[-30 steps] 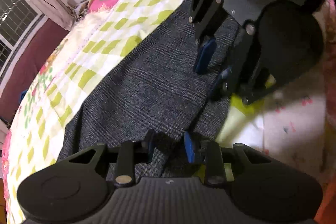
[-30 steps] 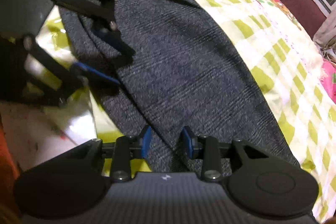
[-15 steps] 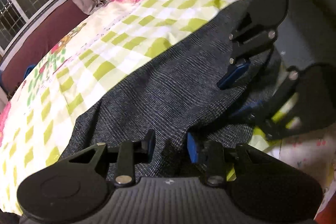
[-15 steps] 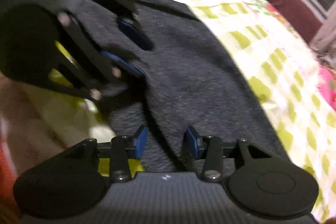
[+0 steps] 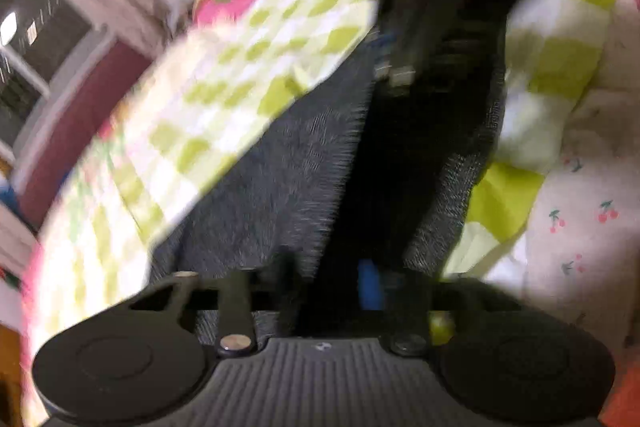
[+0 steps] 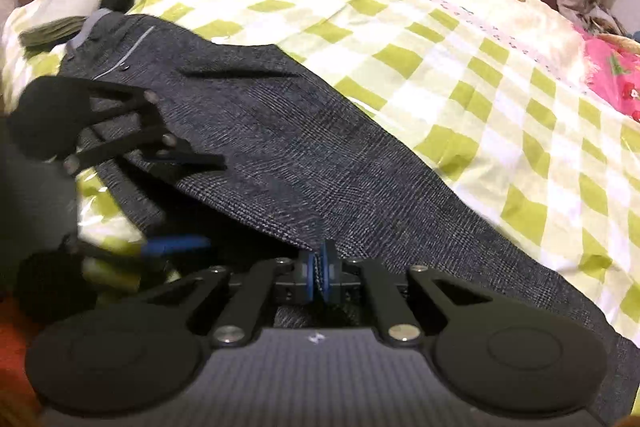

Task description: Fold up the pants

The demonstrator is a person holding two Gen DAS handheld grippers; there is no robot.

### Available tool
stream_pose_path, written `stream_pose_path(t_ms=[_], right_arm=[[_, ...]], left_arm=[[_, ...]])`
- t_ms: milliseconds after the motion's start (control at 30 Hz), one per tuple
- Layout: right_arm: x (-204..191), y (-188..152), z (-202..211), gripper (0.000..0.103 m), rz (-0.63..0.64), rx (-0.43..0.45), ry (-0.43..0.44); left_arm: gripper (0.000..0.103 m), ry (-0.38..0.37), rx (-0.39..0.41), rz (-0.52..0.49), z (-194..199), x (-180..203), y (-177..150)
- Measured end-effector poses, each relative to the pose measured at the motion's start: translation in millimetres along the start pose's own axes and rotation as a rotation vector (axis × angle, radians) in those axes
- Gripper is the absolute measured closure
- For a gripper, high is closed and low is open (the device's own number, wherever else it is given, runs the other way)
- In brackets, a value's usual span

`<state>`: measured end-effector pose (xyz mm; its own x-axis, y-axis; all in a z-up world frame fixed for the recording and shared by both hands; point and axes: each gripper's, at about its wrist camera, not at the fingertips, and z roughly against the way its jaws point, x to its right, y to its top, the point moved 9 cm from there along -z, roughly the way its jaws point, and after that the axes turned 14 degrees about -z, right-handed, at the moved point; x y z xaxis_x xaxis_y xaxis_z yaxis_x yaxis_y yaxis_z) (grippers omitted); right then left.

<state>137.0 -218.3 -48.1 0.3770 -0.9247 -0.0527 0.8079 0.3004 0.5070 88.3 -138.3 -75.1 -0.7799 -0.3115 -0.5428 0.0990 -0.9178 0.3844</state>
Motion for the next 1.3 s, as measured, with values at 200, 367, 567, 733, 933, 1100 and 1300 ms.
stream_pose_path(t_ms=[200,367,567,733,933,1100,1300], right_arm=[[-14.0,-38.0,-32.1,0.099,0.056,-0.098,0.003],[-18.1,-38.3,-38.9,0.089,0.111,-0.155,0.003],[-11.5,-9.8,-13.0,0.088,0.045,-0.154,0.04],[-53.3,29.9,-20.8,0.081,0.095,-0.081,0.136],[-150.9,49.3,-55.0,0.081,0.236,-0.058,0.313],[-210.7,59.1,-78.5,0.079,0.35,-0.011,0.354],[-230.3,58.8,-93.5,0.076,0.308,-0.077,0.385]], left_arm=[[0.074,-0.067,-0.042,-0.049,0.1,16.4,-19.6],[0.072,-0.058,-0.051,-0.036,3.3,16.8,-23.9],[0.061,-0.041,-0.105,0.082,24.2,-27.5,-60.1],[0.049,0.059,-0.226,0.133,30.6,-60.2,-119.9],[0.044,0.18,-0.311,0.054,42.5,-75.6,-173.9],[0.037,0.273,-0.408,0.104,45.3,-103.8,-221.1],[0.037,0.322,-0.545,0.188,50.8,-120.6,-277.2]])
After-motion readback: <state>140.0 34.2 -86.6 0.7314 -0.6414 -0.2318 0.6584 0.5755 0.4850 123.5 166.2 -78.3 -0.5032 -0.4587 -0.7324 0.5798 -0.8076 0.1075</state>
